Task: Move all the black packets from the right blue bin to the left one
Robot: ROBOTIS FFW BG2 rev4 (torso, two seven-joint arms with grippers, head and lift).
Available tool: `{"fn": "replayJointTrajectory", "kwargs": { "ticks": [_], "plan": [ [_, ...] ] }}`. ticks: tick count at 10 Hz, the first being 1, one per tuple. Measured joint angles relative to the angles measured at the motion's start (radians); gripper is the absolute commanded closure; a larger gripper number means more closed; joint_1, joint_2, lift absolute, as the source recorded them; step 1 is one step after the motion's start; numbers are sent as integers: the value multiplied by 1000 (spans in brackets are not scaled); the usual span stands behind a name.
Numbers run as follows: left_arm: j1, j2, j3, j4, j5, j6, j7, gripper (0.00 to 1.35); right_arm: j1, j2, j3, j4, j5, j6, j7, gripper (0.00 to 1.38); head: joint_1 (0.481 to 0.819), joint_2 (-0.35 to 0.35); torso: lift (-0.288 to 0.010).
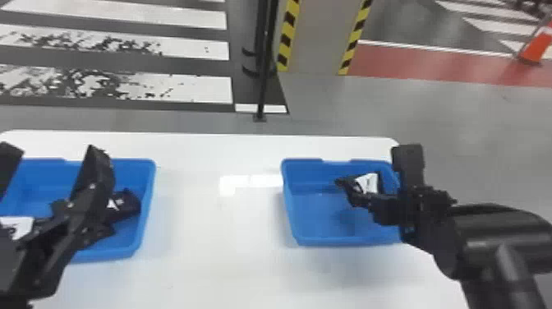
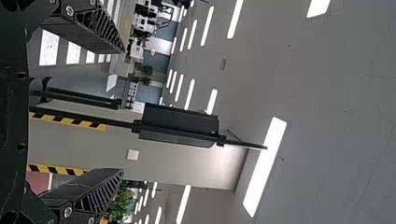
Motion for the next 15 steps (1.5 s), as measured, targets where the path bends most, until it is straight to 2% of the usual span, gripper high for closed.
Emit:
{"fn": "replayJointTrajectory", "kwargs": {
  "ticks": [1, 2, 3, 4, 5, 7, 11, 15],
  "plan": [
    [0, 0, 0, 0, 0, -5, 0, 128, 16, 1, 0, -34, -50, -78, 57, 1161, 695, -147, -140],
    [-3, -1, -1, 0, 4, -5, 1, 128, 25, 1, 10, -52, -133, -171, 128, 1159, 695, -87, -140],
    [-6, -1, -2, 0, 12, -5, 2, 134, 41, -1, 48, -107, -229, -227, 158, 1159, 695, -16, -140],
    [-8, -1, -5, 0, 15, -7, 3, 134, 62, -4, 100, -200, -301, -259, 171, 1161, 695, 60, -140],
    [-13, 0, -13, 0, 16, -4, 3, 134, 69, -9, 156, -267, -367, -297, 187, 1159, 695, 99, -140],
    [-19, 6, -30, -2, 15, 33, 3, 134, 48, -23, 248, -303, -456, -360, 202, 1161, 675, 191, -140],
    [-35, 18, -50, -17, 18, 117, -25, 134, -19, -38, 392, -249, -530, -437, 208, 1161, 674, 241, -140],
    [-39, 20, -53, -17, 20, 128, -29, 130, -59, -49, 517, -221, -614, -464, 217, 1161, 688, 320, -140]
  ]
}}
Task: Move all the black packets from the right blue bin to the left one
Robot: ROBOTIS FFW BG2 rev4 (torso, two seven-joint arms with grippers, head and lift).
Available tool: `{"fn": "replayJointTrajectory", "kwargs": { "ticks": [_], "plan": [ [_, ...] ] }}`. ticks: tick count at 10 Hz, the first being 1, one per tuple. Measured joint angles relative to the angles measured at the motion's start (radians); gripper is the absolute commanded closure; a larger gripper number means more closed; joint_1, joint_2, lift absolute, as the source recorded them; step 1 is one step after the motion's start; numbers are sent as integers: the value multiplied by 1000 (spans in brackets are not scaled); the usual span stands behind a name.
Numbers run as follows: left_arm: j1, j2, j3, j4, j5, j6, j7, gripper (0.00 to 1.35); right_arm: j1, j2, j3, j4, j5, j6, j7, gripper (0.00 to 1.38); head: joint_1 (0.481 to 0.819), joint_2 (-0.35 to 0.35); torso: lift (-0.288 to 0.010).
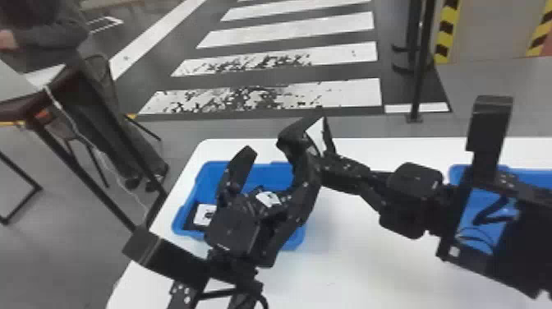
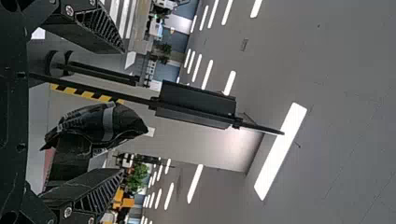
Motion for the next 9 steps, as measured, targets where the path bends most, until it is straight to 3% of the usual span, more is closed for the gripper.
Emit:
{"fn": "replayJointTrajectory", "kwargs": {
  "ticks": [2, 3, 4, 5, 7, 9],
  "plan": [
    [1, 0, 4, 0, 7, -10, 0, 150, 2, -5, 40, -9, -30, -1, 2, 1161, 694, 350, -140],
    [0, 0, 5, 0, 8, -11, 0, 453, 0, -6, 52, -9, -36, -1, 3, 1161, 695, 350, -140],
    [0, -1, 4, -1, 8, -4, 4, 1079, -1, -7, 56, -9, -40, -1, 4, 1159, 695, 350, -140],
    [0, -1, -2, -1, 14, 14, 21, 1199, -2, -7, 57, -9, -42, -1, 4, 1161, 695, 350, -140],
    [5, 0, -14, -1, 133, 104, 29, 1211, -5, -7, 59, 0, -48, -12, 3, 1161, 695, 350, -140],
    [8, 0, -15, -1, 146, 122, 30, 1211, -8, -6, 60, 10, -53, -29, 2, 1139, 695, 349, -140]
  ]
}}
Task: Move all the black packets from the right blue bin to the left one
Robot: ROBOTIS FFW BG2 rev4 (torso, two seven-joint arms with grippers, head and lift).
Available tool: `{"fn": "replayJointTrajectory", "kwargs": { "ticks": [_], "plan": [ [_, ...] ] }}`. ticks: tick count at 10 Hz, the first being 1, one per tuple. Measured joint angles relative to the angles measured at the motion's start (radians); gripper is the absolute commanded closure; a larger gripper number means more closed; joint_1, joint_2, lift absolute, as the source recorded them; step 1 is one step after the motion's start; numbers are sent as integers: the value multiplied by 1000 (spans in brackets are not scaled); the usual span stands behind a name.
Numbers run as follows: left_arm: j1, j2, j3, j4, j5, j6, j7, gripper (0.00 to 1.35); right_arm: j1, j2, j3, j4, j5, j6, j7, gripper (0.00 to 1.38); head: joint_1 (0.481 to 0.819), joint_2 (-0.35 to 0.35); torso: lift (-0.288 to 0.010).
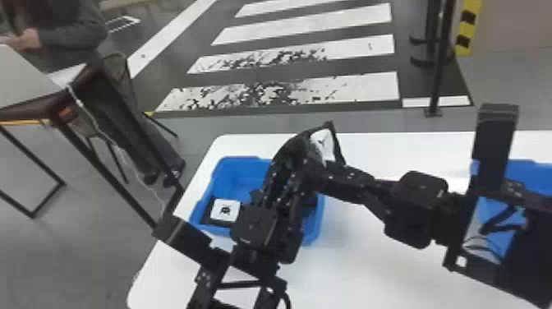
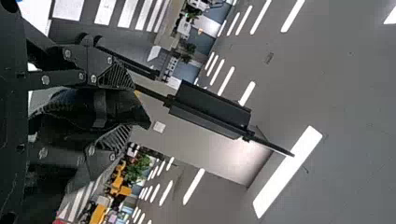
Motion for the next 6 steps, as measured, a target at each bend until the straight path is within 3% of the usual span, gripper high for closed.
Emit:
{"fn": "replayJointTrajectory", "kwargs": {
  "ticks": [1, 2, 3, 4, 6],
  "plan": [
    [-2, 1, -2, 0, -13, -10, 7, 1211, -2, 2, 1, 7, -2, -6, 0, 846, 695, 350, -140],
    [-4, 1, -2, 3, -27, -29, 4, 1211, -2, 3, 2, 14, -3, -9, 0, 252, 695, 350, -140],
    [-5, 0, -1, 5, -37, -43, 4, 1211, -2, 3, 4, 15, 1, -10, 1, -2, 695, 350, -140],
    [-5, 0, 1, 6, -46, -57, 5, 1211, -2, 4, 4, 15, 7, -10, 11, 2, 695, 350, -140],
    [-10, -1, 2, 16, -60, -104, 18, 1211, -1, 3, 4, 33, -11, -9, 16, 263, 695, 350, -140]
  ]
}}
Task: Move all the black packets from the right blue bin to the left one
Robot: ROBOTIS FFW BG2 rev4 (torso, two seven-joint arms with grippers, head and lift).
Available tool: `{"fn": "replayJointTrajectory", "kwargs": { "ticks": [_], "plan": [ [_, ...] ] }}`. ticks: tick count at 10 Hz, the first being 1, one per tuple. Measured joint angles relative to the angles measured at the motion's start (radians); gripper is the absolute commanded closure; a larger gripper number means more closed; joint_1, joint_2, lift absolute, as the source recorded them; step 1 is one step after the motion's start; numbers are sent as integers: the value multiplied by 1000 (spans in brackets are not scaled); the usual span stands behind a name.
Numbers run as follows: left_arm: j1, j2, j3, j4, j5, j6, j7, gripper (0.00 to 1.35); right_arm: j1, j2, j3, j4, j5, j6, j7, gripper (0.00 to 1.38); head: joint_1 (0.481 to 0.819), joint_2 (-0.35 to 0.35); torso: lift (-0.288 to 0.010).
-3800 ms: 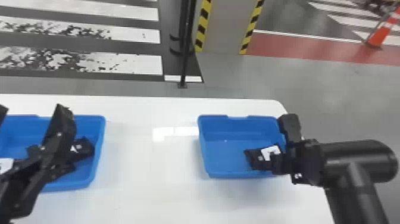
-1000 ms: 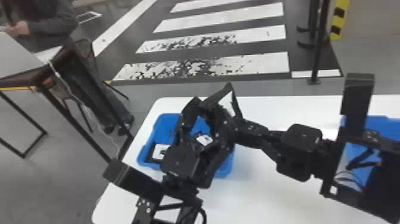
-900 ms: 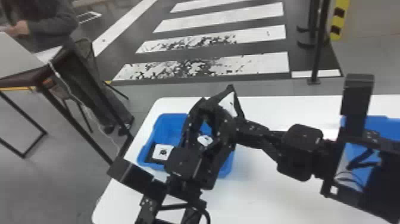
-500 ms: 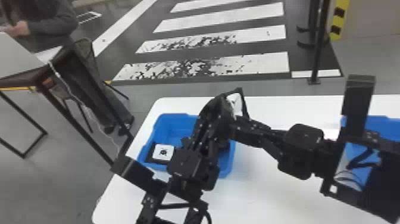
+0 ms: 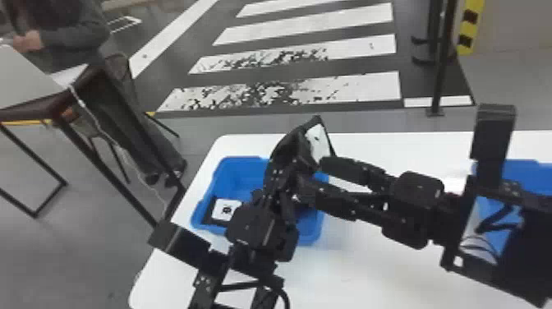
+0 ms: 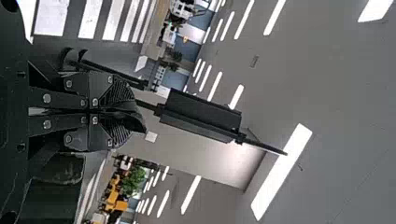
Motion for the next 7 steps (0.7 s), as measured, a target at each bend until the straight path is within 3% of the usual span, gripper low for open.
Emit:
{"fn": "replayJointTrajectory", "kwargs": {
  "ticks": [2, 4, 7],
  "plan": [
    [-27, -7, 18, 56, -9, -79, 36, 1211, 5, 0, -4, 14, -25, -10, 1, 326, 695, 350, -140],
    [-100, -18, 67, 177, -90, -176, 101, 1211, 22, 1, -30, 17, -34, -14, 1, 326, 687, 350, -140],
    [-321, -36, 243, 510, -440, -202, 159, 1211, 41, 3, -68, 17, -45, -28, 5, 328, 679, 350, -140]
  ]
}}
